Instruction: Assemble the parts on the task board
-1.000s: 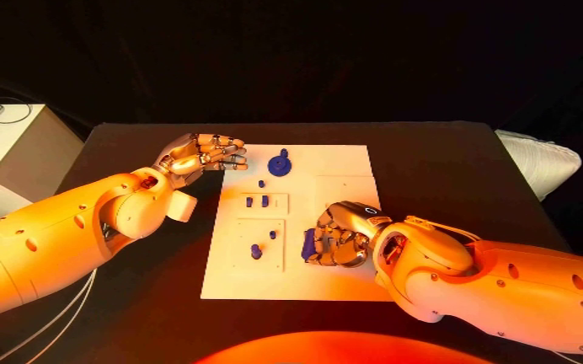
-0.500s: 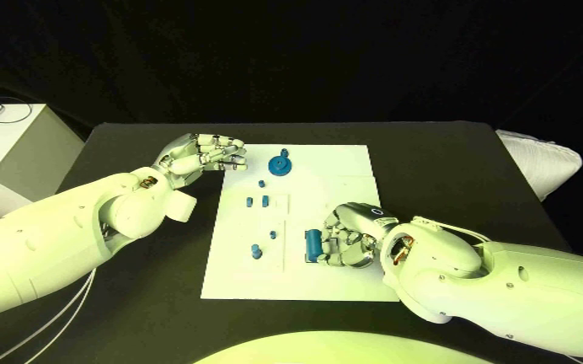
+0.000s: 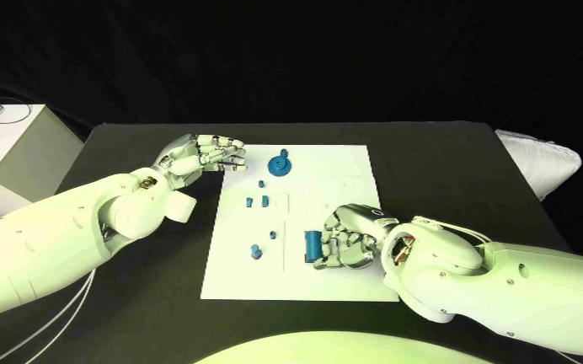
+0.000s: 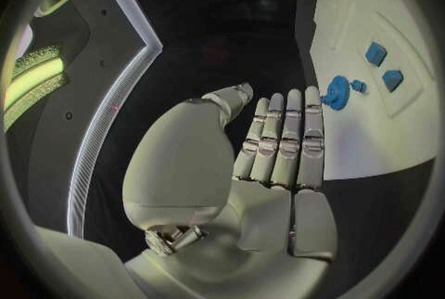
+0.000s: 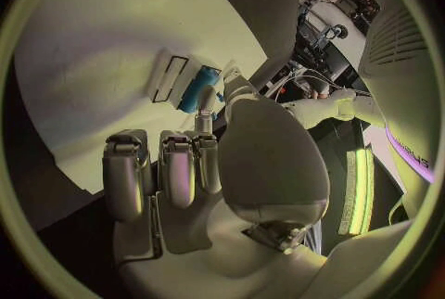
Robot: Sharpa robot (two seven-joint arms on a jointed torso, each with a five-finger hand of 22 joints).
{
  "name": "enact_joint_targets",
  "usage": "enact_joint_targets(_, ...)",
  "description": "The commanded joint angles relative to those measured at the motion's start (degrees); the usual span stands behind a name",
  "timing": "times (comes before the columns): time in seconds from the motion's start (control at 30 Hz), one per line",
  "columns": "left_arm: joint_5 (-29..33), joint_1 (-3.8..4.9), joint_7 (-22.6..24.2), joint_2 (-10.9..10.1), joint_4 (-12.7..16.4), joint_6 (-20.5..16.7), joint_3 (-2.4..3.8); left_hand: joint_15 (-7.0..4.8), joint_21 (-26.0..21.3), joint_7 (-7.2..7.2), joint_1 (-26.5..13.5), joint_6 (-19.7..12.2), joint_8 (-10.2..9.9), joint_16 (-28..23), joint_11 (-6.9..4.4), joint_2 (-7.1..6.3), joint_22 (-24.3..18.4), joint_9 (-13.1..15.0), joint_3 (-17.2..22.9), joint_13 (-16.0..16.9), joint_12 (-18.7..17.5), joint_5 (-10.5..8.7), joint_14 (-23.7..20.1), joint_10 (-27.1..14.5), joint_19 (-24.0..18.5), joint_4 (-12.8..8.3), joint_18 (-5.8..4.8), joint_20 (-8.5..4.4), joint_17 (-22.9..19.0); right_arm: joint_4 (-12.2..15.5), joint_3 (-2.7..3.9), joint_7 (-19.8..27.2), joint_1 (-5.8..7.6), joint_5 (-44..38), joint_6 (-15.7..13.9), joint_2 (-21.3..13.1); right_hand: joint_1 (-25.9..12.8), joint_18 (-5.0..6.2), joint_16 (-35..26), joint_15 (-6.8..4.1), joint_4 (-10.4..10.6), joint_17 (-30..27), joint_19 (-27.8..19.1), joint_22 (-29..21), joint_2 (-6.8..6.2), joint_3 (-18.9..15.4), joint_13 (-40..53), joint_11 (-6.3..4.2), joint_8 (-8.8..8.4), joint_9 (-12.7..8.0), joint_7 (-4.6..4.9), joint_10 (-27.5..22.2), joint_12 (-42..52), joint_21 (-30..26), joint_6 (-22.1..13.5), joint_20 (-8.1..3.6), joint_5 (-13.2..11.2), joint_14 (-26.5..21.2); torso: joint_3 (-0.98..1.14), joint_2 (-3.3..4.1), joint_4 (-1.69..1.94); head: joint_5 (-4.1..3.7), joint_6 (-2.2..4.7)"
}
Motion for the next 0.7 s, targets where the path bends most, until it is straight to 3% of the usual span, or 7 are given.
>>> enact_joint_targets(0.03, 0.11, 0.0, 0.22, 0.09, 0.11, 1.12, 0.03, 0.25, -0.22, -0.02, -0.22, 0.44, -0.36, -0.18, 0.18, 0.52, -0.05, -0.07, 0.28, 0.1, 0.22, 0.27, 0.3, 0.12, 0.28, 0.0, 0.29, 0.15, 0.06, -0.01, 0.02, 1.85, -0.03, 1.31, 0.68, -0.2, -0.8, -0.7, 0.36, 0.16, 0.03, 15.09, 5.88, 14.88, -0.14, -0.59, 15.06, 0.1, 0.16, 0.07, 0.29, 5.99, 0.36, -0.24, -0.21, 0.0, -0.26, 5.97, -0.05, -0.07, 0.03, -0.02, -0.03)
enact_joint_targets(0.3, 0.08, 0.0, 0.19, 0.05, 0.1, 1.1, 0.03, 0.25, -0.22, -0.02, -0.22, 0.44, -0.36, -0.18, 0.18, 0.52, -0.05, -0.07, 0.28, 0.1, 0.22, 0.27, 0.3, 0.12, 0.28, 0.0, 0.29, 0.15, 0.06, 0.06, 0.02, 2.53, -0.03, 2.6, 0.15, -0.74, -0.85, -0.7, 0.36, 0.17, 0.04, 15.09, 5.87, 14.87, 0.14, -0.74, 15.06, 0.1, 0.26, 0.08, 0.28, 5.99, 0.36, -0.26, -0.22, 0.01, -0.24, 5.97, -0.01, -0.01, -0.02, 0.06, 0.06)
enact_joint_targets(0.7, 0.08, 0.0, 0.22, 0.19, 0.16, 1.19, 0.03, 0.25, -0.22, -0.02, -0.22, 0.44, -0.36, -0.18, 0.18, 0.52, -0.05, -0.07, 0.28, 0.1, 0.22, 0.27, 0.3, 0.12, 0.28, 0.0, 0.29, 0.15, 0.06, -1.4, 0.03, 1.51, -0.03, 0.9, -1.55, 0.51, 1.4, -0.74, 0.36, -0.04, -0.14, 15.09, 5.92, 14.95, 2.82, 2.55, 15.06, -0.2, 0.47, -0.36, -0.1, 5.99, 0.36, -0.06, -0.72, -0.12, 1.82, 5.97, -0.03, 0.01, 0.05, -0.25, -0.03)
